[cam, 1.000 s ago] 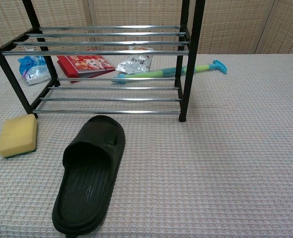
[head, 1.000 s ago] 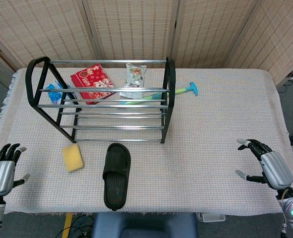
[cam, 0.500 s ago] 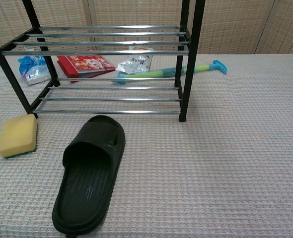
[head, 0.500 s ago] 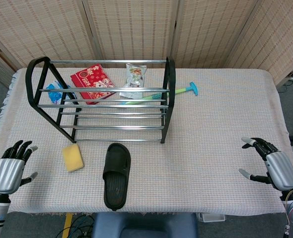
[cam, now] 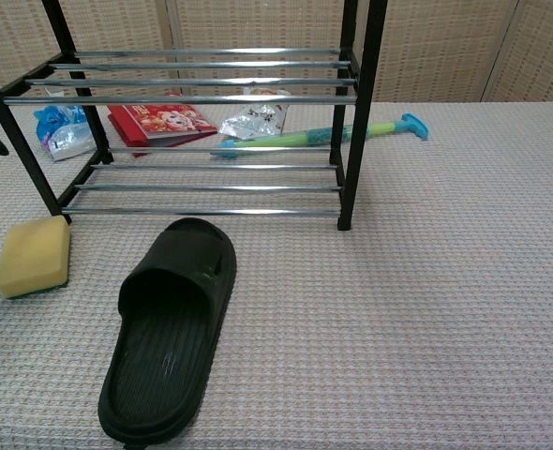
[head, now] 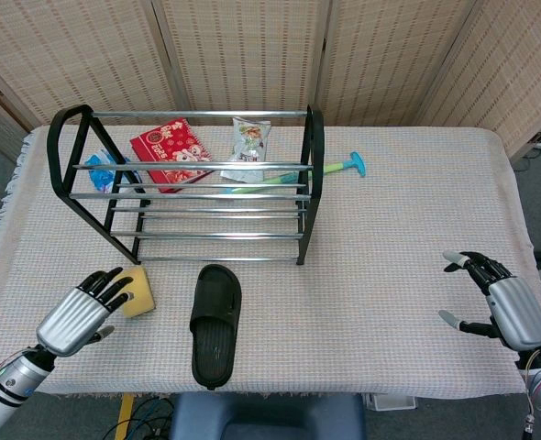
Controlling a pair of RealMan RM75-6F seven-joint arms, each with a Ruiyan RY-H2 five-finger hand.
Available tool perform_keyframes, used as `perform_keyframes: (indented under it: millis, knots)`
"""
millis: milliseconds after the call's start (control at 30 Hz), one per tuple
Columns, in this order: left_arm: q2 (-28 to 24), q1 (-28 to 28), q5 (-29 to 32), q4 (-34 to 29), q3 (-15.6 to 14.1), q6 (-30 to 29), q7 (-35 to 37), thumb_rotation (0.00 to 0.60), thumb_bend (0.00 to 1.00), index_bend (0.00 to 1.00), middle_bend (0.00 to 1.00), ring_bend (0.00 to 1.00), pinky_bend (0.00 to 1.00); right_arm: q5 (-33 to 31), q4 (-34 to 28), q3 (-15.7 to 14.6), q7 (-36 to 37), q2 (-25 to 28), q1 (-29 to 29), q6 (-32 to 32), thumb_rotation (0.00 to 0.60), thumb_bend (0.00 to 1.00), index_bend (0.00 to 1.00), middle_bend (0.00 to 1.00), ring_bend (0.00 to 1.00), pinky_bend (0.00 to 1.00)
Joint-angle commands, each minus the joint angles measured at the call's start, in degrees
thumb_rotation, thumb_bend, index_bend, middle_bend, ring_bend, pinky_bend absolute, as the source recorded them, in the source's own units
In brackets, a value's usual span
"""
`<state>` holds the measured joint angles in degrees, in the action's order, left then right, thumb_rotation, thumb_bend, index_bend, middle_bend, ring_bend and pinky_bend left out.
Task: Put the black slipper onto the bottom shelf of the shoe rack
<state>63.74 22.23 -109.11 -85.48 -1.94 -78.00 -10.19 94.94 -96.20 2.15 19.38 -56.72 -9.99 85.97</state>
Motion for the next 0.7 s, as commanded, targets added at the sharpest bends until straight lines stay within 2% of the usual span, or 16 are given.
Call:
perform_keyframes:
  millis: [33, 200, 300, 433, 567, 700]
  knots:
    - [-0.4, 3.0, -3.5, 0.9, -1.4, 2.5, 0.2, 0.6, 0.06, 0.36, 0.25, 0.16, 0.28, 0.0, -0.1, 0.0, -0.2, 0.0, 0.0, -0.1, 0.6, 0.16, 0.17, 0.35, 0.22, 0.25]
    - [-0.4, 7.2, -8.2, 0.5, -2.4, 6.5, -2.0, 0.6, 0.06, 0.36, 0.25, 0.16, 0.28, 0.1, -0.6, -0.1, -0.6, 0.0, -0.2, -0.5, 0.6, 0.16, 0.17, 0.35, 0.22, 0.25]
    - [-0.6, 9.4, -9.9, -0.2, -2.2, 9.3, -5.7, 0.6, 0.06, 0.34, 0.25, 0.16, 0.28, 0.1, -0.8, -0.2, -0.9, 0.1, -0.2, -0.7, 0.6, 0.16, 0.17, 0.35, 0.22, 0.25]
    - [-0.6, 12.2, -11.9, -1.2, -2.9, 12.6, -6.9, 0.6, 0.06, 0.28, 0.24, 0.16, 0.28, -0.2, -1.1, -0.2, -1.2, 0.3, 0.0, -0.6, 0.6, 0.16, 0.17, 0.35, 0.22, 0.25]
    - [-0.1, 15.0, -14.9, -1.0, -3.7, 14.7, -7.8, 0.6, 0.06, 0.18, 0.17, 0.16, 0.28, -0.5, -1.3, -0.2, -1.5, 0.5, 0.1, -0.7, 0.6, 0.16, 0.17, 0.35, 0.22, 0.25]
    - [0.6, 17.8, -17.4, -1.1, -4.6, 16.6, -8.0, 0.6, 0.06, 0.16, 0.14, 0.13, 0.28, -0.6, -1.4, -0.1, -1.6, 0.5, 0.0, -0.9, 0.6, 0.16, 0.17, 0.35, 0.22, 0.25]
